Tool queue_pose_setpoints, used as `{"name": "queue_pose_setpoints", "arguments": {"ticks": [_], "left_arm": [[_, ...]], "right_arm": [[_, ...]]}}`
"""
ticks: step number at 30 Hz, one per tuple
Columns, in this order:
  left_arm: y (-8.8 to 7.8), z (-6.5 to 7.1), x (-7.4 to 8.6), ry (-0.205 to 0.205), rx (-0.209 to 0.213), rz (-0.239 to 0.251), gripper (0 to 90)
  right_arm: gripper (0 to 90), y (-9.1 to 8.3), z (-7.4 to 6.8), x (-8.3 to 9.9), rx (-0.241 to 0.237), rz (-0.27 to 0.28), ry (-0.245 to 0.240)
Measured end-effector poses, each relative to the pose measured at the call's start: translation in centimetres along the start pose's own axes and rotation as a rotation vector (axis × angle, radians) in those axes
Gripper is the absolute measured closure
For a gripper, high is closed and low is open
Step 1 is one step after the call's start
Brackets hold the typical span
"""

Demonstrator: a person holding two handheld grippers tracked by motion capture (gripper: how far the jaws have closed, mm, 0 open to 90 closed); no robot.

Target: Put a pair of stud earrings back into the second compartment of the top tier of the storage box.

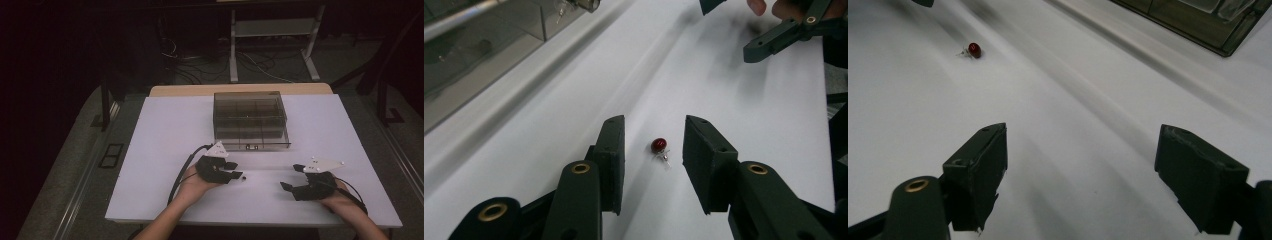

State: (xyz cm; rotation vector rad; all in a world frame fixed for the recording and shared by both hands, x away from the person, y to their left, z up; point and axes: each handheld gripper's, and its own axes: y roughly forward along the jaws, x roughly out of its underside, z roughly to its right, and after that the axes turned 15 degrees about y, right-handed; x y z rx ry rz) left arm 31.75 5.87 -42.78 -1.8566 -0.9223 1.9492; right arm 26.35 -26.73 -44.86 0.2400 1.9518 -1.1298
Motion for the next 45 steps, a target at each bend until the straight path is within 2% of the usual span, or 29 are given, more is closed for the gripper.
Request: {"name": "queue_pose_setpoints", "arguments": {"ticks": [12, 22, 30, 41, 45], "left_arm": [[1.8, 0.3, 0.0, -0.005, 0.009, -0.011, 60.9], [3.1, 0.7, 0.0, -0.012, 0.015, -0.032, 65.0], [3.7, 0.9, 0.1, -0.005, 0.028, -0.057, 69.8], [3.8, 0.7, 0.4, -0.011, 0.023, -0.049, 78.6], [3.8, 0.7, 0.4, -0.008, 0.025, -0.048, 78.8]], "right_arm": [[20.4, 0.1, -0.1, 0.0, -0.002, -0.002, -0.006], [20.4, 0.2, 0.0, 0.0, 0.000, -0.004, -0.010], [20.4, 0.2, -0.1, 0.0, 0.000, -0.006, -0.011], [20.4, 0.2, -0.1, 0.0, 0.001, -0.008, -0.014], [20.4, 0.2, -0.1, 0.0, 0.002, -0.009, -0.015]]}}
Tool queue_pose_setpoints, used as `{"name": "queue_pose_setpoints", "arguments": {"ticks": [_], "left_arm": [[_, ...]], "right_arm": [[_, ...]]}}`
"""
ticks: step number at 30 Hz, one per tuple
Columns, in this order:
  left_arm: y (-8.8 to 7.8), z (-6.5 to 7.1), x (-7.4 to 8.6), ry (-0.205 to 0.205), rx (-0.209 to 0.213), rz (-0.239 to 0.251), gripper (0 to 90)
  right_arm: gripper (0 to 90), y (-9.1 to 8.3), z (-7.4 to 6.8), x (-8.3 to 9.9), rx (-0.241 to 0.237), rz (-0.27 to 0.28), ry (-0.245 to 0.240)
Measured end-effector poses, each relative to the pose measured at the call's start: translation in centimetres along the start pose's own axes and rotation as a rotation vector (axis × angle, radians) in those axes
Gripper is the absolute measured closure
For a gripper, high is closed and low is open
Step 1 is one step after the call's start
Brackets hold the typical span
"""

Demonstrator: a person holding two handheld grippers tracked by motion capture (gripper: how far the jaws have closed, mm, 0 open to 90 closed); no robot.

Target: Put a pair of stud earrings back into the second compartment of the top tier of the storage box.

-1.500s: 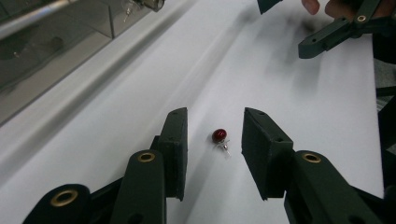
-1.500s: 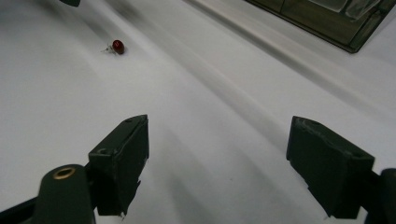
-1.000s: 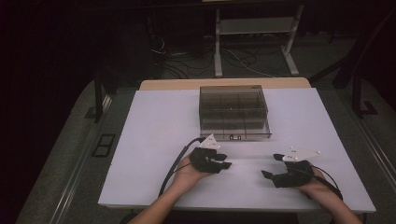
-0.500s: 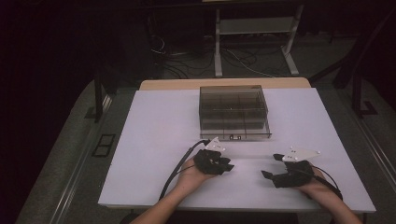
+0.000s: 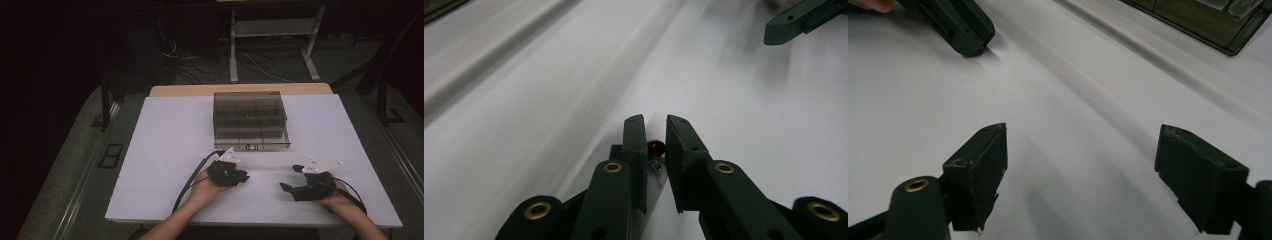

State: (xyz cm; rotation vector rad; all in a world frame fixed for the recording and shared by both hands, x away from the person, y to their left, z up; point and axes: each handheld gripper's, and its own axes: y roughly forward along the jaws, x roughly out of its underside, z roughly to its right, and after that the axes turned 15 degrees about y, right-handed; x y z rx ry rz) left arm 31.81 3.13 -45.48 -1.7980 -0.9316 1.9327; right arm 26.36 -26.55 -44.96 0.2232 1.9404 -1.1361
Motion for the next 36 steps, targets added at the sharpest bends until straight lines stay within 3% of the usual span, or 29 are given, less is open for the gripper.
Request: {"name": "queue_pose_setpoints", "arguments": {"ticks": [8, 36], "left_arm": [[-0.3, -0.3, 0.1, 0.011, 0.005, 0.001, 79.4], [-4.5, -2.3, 1.0, 0.015, 0.019, 0.044, 79.3]], "right_arm": [[20.4, -0.1, 0.0, 0.0, -0.001, 0.003, -0.001], [20.4, -0.2, 0.1, 0.0, -0.004, 0.005, 0.002]]}}
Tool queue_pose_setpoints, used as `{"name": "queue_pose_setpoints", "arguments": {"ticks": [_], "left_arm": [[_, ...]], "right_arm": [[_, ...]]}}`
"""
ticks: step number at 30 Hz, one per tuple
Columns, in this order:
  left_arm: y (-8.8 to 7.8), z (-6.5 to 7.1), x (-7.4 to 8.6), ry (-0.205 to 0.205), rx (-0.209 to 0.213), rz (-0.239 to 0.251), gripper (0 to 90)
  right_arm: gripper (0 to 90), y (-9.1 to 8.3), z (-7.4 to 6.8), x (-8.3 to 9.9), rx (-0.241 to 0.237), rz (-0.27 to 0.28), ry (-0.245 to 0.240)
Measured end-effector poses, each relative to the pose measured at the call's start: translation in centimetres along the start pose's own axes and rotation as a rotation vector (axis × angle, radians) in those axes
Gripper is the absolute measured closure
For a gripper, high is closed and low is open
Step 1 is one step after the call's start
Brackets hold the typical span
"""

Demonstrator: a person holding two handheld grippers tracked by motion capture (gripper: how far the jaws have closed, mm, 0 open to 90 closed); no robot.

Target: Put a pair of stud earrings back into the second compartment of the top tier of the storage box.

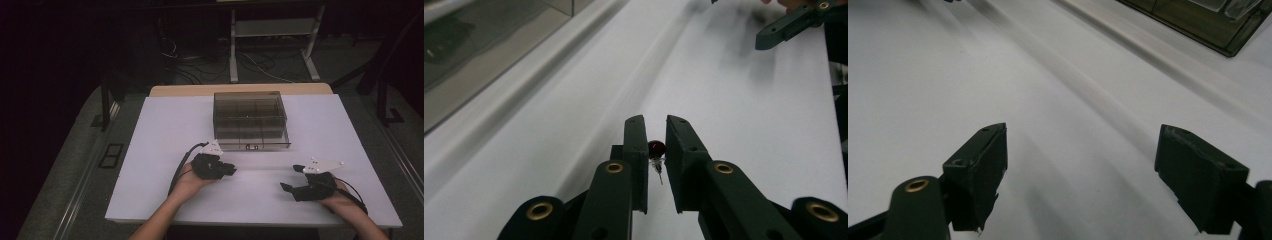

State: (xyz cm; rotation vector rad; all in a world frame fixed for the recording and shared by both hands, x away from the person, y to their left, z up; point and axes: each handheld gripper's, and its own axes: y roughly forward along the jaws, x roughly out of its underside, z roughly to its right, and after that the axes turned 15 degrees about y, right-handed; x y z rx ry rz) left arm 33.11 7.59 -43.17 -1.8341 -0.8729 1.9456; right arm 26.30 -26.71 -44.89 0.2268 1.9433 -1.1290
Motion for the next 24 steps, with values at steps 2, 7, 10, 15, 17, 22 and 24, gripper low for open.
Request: {"name": "queue_pose_setpoints", "arguments": {"ticks": [2, 7, 10, 15, 17, 22, 24], "left_arm": [[-0.2, 0.0, -0.1, 0.001, 0.004, 0.005, 79.3], [-0.7, -0.2, -0.3, 0.007, 0.004, 0.012, 79.3], [-1.0, -0.3, -0.4, 0.002, 0.009, 0.020, 79.3], [-1.5, -0.4, -0.8, 0.006, 0.027, 0.042, 79.2], [-1.7, -0.3, -1.1, 0.007, 0.033, 0.052, 79.3], [-2.1, -0.4, -1.6, 0.008, 0.043, 0.082, 79.2], [-2.4, -0.5, -1.8, 0.010, 0.042, 0.084, 79.3]], "right_arm": [[20.4, 0.0, 0.0, 0.0, 0.000, 0.000, 0.002], [20.4, 0.0, -0.1, 0.0, -0.004, -0.001, -0.005], [20.4, 0.0, 0.0, 0.0, -0.008, 0.001, 0.000], [20.4, 0.0, 0.0, 0.0, -0.014, 0.003, -0.005], [20.4, 0.0, 0.0, 0.0, -0.016, 0.004, -0.007], [20.4, 0.1, 0.0, 0.0, -0.014, 0.002, -0.006], [20.4, 0.1, 0.0, 0.0, -0.013, 0.003, -0.003]]}}
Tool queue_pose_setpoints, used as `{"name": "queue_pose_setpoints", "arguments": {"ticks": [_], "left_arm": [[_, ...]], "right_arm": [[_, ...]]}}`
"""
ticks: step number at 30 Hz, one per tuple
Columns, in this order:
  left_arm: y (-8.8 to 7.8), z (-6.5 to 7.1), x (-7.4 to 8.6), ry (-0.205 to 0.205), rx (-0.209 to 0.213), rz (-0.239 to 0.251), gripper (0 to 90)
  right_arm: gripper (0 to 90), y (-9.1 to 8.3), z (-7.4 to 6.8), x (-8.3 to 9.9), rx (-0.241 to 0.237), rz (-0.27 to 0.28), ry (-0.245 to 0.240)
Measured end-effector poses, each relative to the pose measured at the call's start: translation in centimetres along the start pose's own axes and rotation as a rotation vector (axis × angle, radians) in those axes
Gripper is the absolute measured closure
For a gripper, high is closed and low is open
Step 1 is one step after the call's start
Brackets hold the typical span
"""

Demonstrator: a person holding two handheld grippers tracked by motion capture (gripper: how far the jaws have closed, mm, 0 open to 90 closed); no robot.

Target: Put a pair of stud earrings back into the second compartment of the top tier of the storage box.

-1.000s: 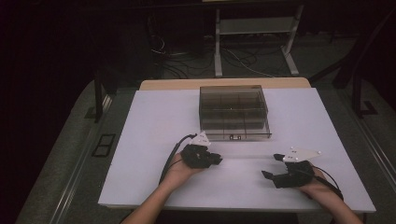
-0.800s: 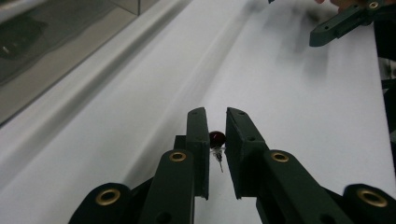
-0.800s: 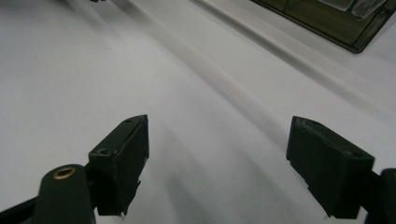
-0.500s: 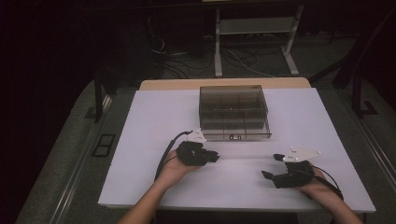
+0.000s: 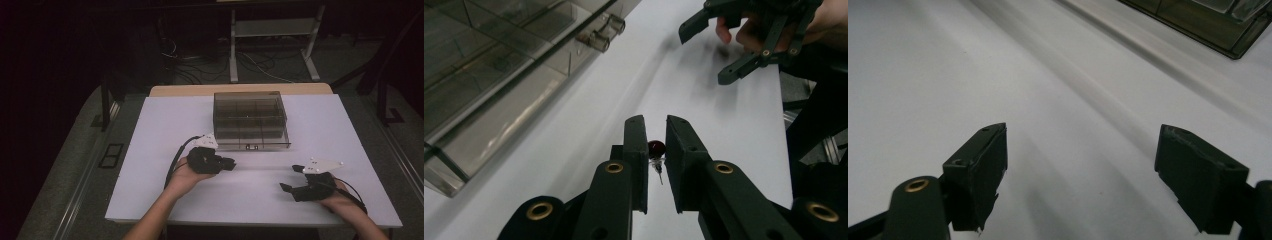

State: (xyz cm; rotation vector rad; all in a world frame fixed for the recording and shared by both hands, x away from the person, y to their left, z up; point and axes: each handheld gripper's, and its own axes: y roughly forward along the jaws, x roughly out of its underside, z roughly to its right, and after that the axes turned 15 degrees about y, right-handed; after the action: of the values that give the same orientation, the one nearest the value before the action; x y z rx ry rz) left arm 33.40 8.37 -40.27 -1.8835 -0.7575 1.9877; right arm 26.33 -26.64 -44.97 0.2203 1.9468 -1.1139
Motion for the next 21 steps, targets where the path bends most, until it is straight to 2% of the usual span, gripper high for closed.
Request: {"name": "queue_pose_setpoints", "arguments": {"ticks": [11, 13, 18, 21], "left_arm": [[-0.8, -0.6, -2.0, 0.040, -0.016, 0.026, 79.3], [-0.9, -0.9, -2.3, 0.046, -0.018, 0.026, 79.2], [-1.0, -1.7, -3.1, 0.056, -0.025, 0.037, 79.2], [-1.0, -2.2, -3.5, 0.057, -0.030, 0.047, 79.2]], "right_arm": [[20.4, -0.1, 0.0, 0.0, 0.003, 0.002, 0.002], [20.4, -0.1, 0.1, 0.0, 0.006, 0.010, -0.004], [20.4, -0.1, 0.0, 0.0, 0.006, -0.004, 0.017], [20.4, -0.1, 0.0, 0.0, 0.009, 0.003, 0.006]]}}
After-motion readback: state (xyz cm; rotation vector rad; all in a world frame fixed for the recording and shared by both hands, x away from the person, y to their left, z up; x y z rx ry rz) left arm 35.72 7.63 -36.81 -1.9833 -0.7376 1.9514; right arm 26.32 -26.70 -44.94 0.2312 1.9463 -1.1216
